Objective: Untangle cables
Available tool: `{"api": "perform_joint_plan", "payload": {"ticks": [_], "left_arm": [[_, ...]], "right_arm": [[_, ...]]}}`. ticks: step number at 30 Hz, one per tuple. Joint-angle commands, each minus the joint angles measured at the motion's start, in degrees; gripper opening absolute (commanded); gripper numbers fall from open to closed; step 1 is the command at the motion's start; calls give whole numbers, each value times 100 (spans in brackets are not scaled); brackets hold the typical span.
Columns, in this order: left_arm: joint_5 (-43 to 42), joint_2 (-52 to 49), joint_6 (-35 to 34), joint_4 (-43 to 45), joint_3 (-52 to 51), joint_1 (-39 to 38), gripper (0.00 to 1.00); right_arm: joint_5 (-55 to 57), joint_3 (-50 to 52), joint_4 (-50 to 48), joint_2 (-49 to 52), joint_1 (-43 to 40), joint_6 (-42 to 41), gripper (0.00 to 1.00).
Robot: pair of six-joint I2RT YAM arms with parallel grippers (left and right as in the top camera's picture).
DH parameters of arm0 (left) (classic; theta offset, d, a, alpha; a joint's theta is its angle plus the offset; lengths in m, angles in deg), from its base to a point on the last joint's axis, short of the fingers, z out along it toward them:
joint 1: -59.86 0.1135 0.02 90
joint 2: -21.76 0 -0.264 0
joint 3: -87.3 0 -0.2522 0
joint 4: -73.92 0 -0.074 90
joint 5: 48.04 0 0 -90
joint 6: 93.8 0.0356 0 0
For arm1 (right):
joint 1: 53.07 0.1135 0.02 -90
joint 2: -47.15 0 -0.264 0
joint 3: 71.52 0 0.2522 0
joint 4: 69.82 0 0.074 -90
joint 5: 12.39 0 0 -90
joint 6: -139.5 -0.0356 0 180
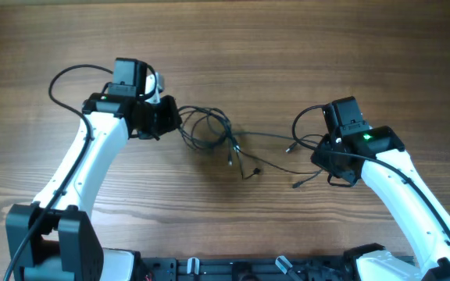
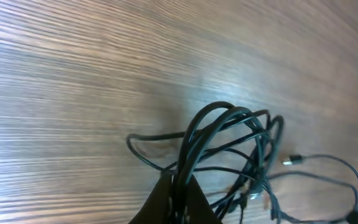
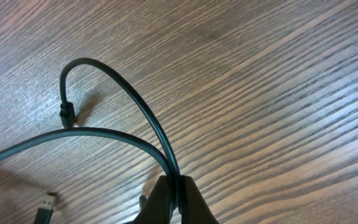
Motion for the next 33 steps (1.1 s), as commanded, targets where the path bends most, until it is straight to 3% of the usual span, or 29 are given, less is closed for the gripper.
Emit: {"api": "perform_joint_plan", "payload": {"ticks": [1,4,6,8,10,12,17,24,33], "left_arm": [[238,52,-105,-44,0,107,4],[-13,52,-101,-107,0,101,4],[-391,52,-96,-109,0,101,4],[-870,52,-72,-105,0,81,4],[-1147,52,-70,-87,0,35,4],[-1467,52,103,-44,0,-57,4],[-2376,52,560,109,0,-339,4],[-3209,52,573,636,0,-710,4],[-3775,52,564,1025,0,-1064,4]], "right_arm": [[339,52,-24,76,-20,-162,4],[282,52,-138,76,-20,-129,5],[-129,52,-415,76,-20,264,15],[-1001,52,-857,76,-20,1075,47],[-2120,52,-1298,76,-20,1853,73],[-3147,52,-1687,76,-20,2258,81],[-3998,52,-2142,76,-17,2256,83],[-4048,52,-2177,76,-17,2256,82],[-4266,52,-2184,76,-17,2253,72]]}}
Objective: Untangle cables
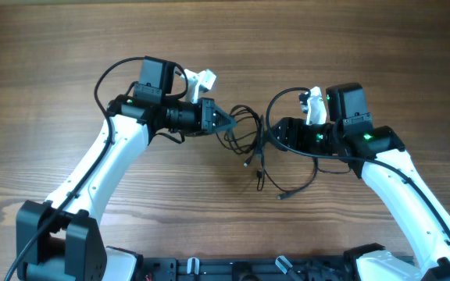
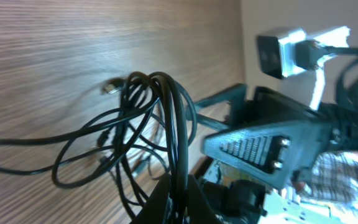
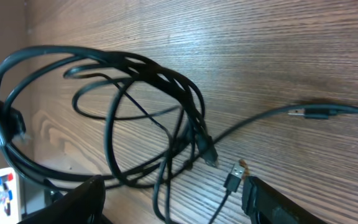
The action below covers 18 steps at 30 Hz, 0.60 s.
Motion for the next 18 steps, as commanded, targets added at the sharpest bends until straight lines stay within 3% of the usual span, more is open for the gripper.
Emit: {"api": "perform_joint_plan", "payload": {"ticks": [1,6,7,11,13,15,18], "left_arm": [[-439,52,114,57,-2,-164,4],[-459,52,52,140,-2,-295,4],[-487,52,52,173,-2,-306,4],[-525,52,52,216,-2,-313,4],[-525,52,52,216,-2,-297,4],[-525,52,55,214,-2,-269,4],[-516,52,79,192,-2,-168,4]], "right_arm": [[-361,46,-42,76,-2,116,72],[-380,46,-52,76,-2,114,66],[-350,46,-52,76,-2,109,62],[-28,46,-24,76,-2,83,26],[306,46,81,76,-4,-24,13],[815,46,295,76,-4,-175,5],[1980,46,826,76,-4,-555,4]]}}
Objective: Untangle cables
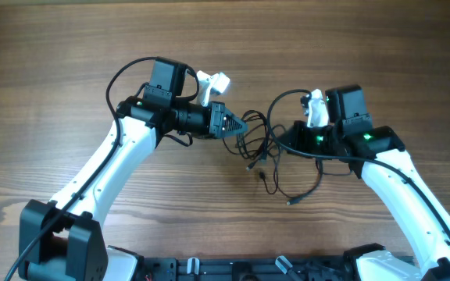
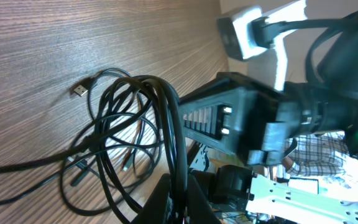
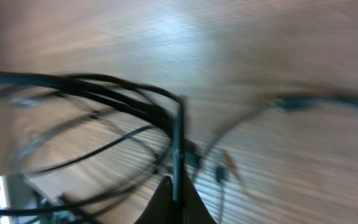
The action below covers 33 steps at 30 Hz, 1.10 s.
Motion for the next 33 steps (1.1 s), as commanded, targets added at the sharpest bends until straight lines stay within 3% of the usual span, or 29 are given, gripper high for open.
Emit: {"api": "perform_joint_plan", "payload": {"ticks": [1,4,6,9,12,22,27,33], "left_arm": [[-149,52,79,-17,-2,160,4],[313,52,79,-232,-2,315,4],[1202,52,76,-579,-2,487,4],[2350,52,74,-1038,-2,702,4],[2959,52,72,-1340,-2,925,4],[3169,52,4,-1692,-2,1628,4],[3112,52,-745,-1982,-2,1652,21],[2997,50,-874,-2142,-2,1615,47]], "right_arm": [[1797,46,529,76,-4,-581,4],[2717,46,1008,76,-4,-1047,4],[3156,46,1287,76,-4,-1309,4],[3292,46,1388,76,-4,-1403,4],[3292,46,1379,76,-4,-1408,4],[3272,46,1381,76,-4,-1598,4],[3226,46,1375,76,-4,-1598,4],[3132,46,1351,76,-4,-1591,4]]}}
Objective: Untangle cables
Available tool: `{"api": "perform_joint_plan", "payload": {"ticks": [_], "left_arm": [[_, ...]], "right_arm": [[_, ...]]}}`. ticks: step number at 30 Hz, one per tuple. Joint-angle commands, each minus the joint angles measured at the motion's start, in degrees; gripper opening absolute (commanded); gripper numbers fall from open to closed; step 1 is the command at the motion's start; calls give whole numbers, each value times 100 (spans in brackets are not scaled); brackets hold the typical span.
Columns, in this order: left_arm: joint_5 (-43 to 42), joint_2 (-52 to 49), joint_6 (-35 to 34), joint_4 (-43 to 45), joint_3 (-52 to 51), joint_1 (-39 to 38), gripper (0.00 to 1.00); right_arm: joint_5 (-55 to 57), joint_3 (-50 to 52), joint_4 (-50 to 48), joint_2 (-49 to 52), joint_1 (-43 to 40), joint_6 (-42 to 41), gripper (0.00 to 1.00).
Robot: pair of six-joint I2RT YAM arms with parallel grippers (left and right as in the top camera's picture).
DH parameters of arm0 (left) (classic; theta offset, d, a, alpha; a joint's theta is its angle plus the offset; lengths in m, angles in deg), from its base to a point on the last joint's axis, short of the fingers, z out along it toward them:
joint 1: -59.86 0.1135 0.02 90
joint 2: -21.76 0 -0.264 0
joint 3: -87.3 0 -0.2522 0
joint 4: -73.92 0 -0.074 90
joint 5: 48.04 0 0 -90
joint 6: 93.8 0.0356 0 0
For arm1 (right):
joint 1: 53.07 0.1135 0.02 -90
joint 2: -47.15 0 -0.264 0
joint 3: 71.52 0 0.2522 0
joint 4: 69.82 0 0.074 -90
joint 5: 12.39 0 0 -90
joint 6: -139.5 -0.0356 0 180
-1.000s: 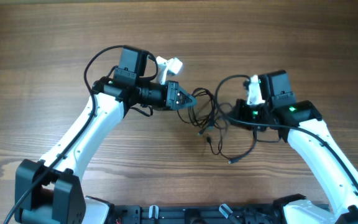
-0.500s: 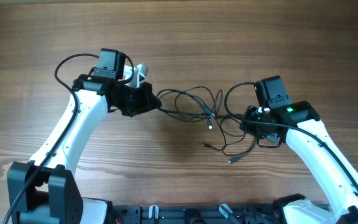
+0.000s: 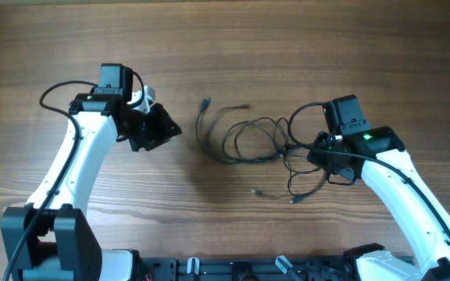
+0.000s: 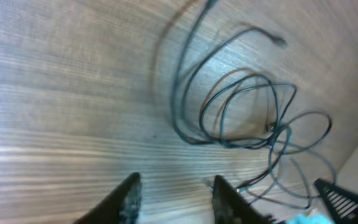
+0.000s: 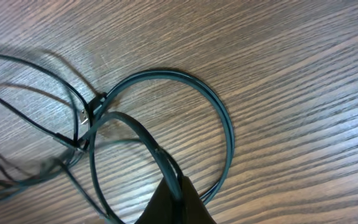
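A loose tangle of thin dark cables (image 3: pixel 244 136) lies spread on the wooden table (image 3: pixel 225 47) between the arms, with plug ends at its upper left (image 3: pixel 205 101) and lower right. My left gripper (image 3: pixel 165 129) sits left of the tangle, open and holding nothing; in the left wrist view its fingers (image 4: pixel 128 198) stand wide apart, with the cables (image 4: pixel 241 106) beyond them. My right gripper (image 3: pixel 319 154) is at the tangle's right edge, shut on a black cable strand (image 5: pixel 166 163) that loops over the wood.
Each arm's own black wire arcs above its wrist, on the left (image 3: pixel 61 90) and on the right (image 3: pixel 303 117). A dark equipment rail (image 3: pixel 233 269) runs along the table's near edge.
My left gripper has let go of the cable bundle, opened and moved back to the left. The cables now lie spread flat. My right gripper, still shut on a strand, has moved back right.
At first both grippers were shut on cables, far apart. Then the arms met at the centre, the left holding the bundle up, the right open. The right then shut on a strand. Now the left is open and the tangle lies looser.
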Motion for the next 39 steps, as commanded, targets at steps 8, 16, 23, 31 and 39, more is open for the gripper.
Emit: {"api": "perform_joint_plan", "payload": {"ticks": [8,16,23,31,39], "left_arm": [[66,35,-214,201,0,-122,57],[70,13,-188,863,-2,-964,65],[625,-214,678,1679,-2,-1843,72],[1744,-835,846,2288,-2,-2402,70],[2028,-1419,1034,2900,-2,-2474,61]], "right_arm": [[-46,42,-107,74,-7,-70,4],[-127,42,-120,74,-7,-68,4],[-166,42,-127,74,-7,-68,4],[-168,42,-122,74,-7,-55,4],[-168,42,-118,74,-7,-55,4]]}}
